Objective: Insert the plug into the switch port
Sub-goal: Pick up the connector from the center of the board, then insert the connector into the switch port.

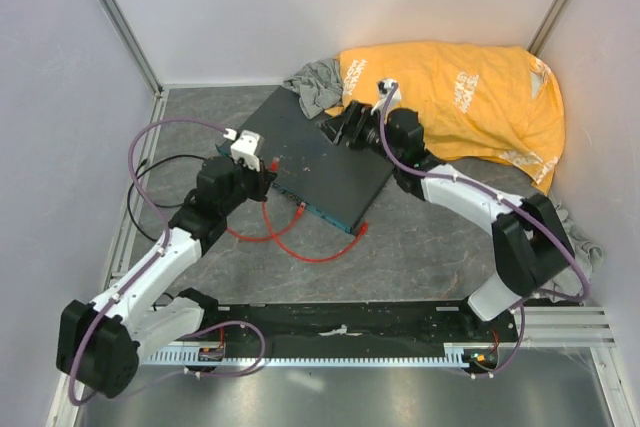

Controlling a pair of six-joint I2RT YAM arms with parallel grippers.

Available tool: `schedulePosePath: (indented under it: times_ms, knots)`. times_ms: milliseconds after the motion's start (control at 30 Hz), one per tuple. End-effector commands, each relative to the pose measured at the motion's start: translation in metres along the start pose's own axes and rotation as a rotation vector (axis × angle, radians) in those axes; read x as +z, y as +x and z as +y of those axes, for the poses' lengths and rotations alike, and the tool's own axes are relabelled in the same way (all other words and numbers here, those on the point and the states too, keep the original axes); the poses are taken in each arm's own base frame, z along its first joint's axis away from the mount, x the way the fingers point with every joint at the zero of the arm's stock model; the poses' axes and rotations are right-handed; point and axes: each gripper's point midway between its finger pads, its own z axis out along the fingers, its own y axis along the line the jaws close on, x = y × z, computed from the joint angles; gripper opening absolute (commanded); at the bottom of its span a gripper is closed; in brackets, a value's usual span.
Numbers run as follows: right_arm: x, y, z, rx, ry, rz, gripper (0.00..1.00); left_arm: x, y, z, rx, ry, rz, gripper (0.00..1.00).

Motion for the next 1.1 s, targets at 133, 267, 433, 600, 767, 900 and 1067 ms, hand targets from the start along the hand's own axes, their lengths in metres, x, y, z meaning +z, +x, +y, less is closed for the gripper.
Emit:
schedulePosePath:
  times_ms: [133, 267, 433, 600, 767, 900, 1067]
  knots:
    - [0.038, -0.036, -0.055, -0.24, 0.022, 0.004, 0.94, -0.004, 0.031, 0.082, 0.027, -0.073, 0.227, 0.02]
    - [0.04, -0.015, -0.066, -0.278, -0.003, 0.058, 0.95, 0.0, 0.045, 0.129, 0.036, -0.142, 0.262, 0.02]
    - [0.037, 0.002, -0.08, -0.319, 0.003, 0.094, 0.95, 0.01, 0.055, 0.174, 0.045, -0.166, 0.292, 0.02]
    - [0.037, 0.012, -0.084, -0.325, -0.006, 0.113, 0.95, 0.027, 0.071, 0.194, 0.151, -0.144, 0.371, 0.01]
    - [0.04, 0.019, -0.09, -0.329, -0.01, 0.129, 0.95, 0.047, 0.085, 0.209, 0.184, -0.107, 0.418, 0.02]
    - [0.042, 0.022, -0.096, -0.345, 0.001, 0.139, 0.95, 0.062, 0.101, 0.219, 0.18, -0.091, 0.455, 0.01]
    - [0.045, 0.026, -0.101, -0.347, 0.006, 0.154, 0.95, 0.071, 0.109, 0.223, 0.207, -0.074, 0.446, 0.02]
